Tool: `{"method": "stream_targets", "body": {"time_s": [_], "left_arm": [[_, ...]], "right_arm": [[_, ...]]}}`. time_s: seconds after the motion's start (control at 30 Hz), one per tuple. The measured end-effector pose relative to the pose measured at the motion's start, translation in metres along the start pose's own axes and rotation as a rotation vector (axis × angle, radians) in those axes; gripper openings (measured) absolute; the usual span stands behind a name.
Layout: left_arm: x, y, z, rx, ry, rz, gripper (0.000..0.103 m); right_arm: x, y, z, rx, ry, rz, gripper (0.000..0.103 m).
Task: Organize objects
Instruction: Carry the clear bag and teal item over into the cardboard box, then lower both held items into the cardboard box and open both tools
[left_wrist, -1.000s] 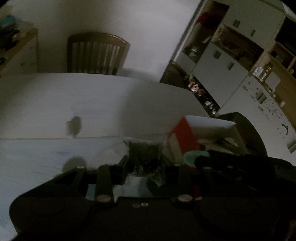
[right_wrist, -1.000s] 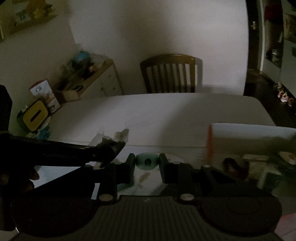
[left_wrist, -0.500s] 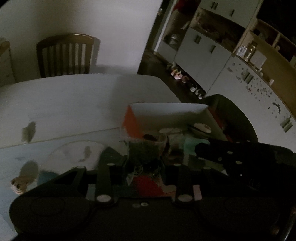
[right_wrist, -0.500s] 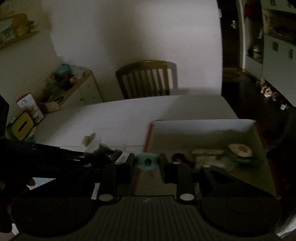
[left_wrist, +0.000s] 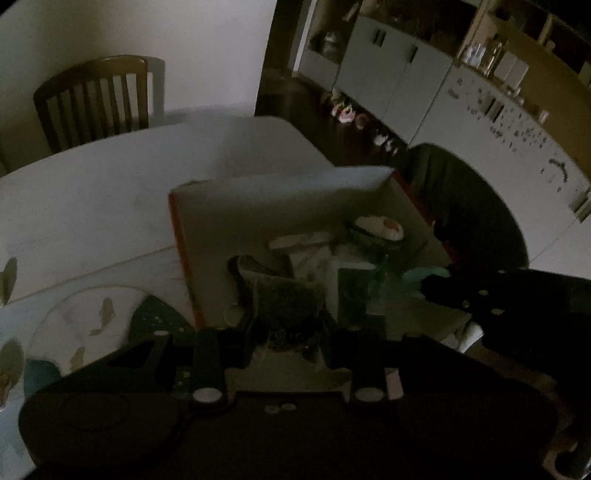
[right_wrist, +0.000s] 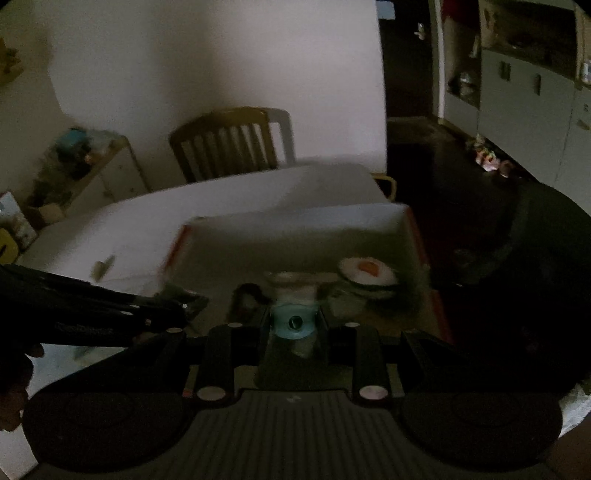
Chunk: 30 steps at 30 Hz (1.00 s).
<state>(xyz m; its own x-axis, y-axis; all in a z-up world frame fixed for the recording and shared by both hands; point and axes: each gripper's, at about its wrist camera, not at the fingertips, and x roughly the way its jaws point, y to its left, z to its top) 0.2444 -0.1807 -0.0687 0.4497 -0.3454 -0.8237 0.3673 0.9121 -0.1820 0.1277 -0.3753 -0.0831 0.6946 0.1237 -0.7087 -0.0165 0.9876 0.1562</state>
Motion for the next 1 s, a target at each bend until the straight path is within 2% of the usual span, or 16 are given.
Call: {"method": "stream_targets", "body": {"time_s": [0.13,0.47,0.7,1.0], "left_arm": [[0.024,-0.008,0.004,0.031,0.043,0.054,0.033],[0.069,-0.017,0.01,0.052,0.12,0.127,0.033],[0.089,-0.026,0.012,0.098,0.162,0.146,0.033],[0.104,-0.025,0.013,0.088,0.202,0.148,0.033]], "right_arm": [[0.017,-0.017,-0.006,-0.009,0.05,-0.028,0.027],[0.048,-0.034,-0.012,-0.061,0.122,-0.049,0.027],[0.061,-0.037,-0.016,-0.087,0.176,-0.037,0.027],[0.073,-0.038,-0.018,-0.087,0.205,-0.021,0.027]]}}
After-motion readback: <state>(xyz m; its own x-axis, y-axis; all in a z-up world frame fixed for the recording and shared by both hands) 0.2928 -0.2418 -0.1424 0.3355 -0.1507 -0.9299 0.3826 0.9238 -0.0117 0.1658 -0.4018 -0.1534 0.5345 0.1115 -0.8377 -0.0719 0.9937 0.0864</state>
